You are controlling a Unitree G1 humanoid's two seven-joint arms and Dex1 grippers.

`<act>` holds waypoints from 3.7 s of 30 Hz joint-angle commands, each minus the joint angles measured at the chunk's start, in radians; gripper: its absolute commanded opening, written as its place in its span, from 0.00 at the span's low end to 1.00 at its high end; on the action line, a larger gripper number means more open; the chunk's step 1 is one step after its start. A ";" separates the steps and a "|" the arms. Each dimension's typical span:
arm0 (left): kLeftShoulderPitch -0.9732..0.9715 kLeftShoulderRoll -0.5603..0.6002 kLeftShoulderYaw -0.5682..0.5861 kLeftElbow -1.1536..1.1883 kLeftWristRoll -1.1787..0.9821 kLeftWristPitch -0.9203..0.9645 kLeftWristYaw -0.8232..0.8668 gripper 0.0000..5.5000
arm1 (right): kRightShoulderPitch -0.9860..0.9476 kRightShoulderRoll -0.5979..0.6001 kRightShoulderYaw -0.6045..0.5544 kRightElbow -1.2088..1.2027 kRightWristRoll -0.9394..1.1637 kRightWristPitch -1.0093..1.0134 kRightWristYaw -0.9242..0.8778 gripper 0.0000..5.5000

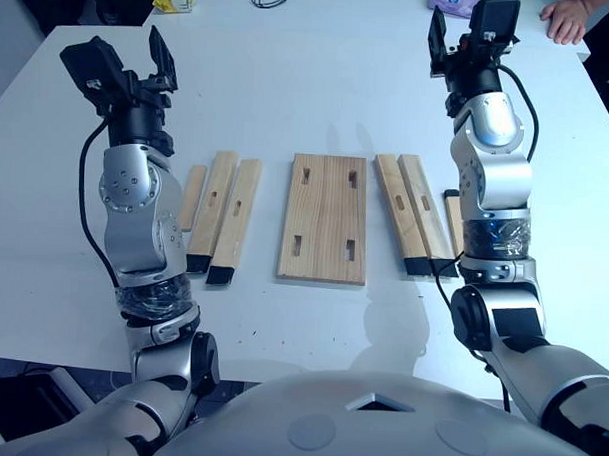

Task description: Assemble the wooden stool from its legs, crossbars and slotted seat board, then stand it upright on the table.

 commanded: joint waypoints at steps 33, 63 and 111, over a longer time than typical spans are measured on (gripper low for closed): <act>0.167 0.156 0.032 0.107 -0.022 0.057 -0.212 0.70 | 0.047 0.021 0.028 -0.053 -0.005 0.043 0.025 0.57; 0.261 0.366 -0.056 0.395 -0.024 0.168 -0.558 0.70 | 0.067 -0.012 -0.005 -0.066 -0.014 0.052 0.000 0.57; 0.328 0.590 -0.201 0.443 -0.021 0.242 -0.792 0.24 | 0.152 0.030 -0.017 -0.176 -0.006 0.103 -0.057 0.57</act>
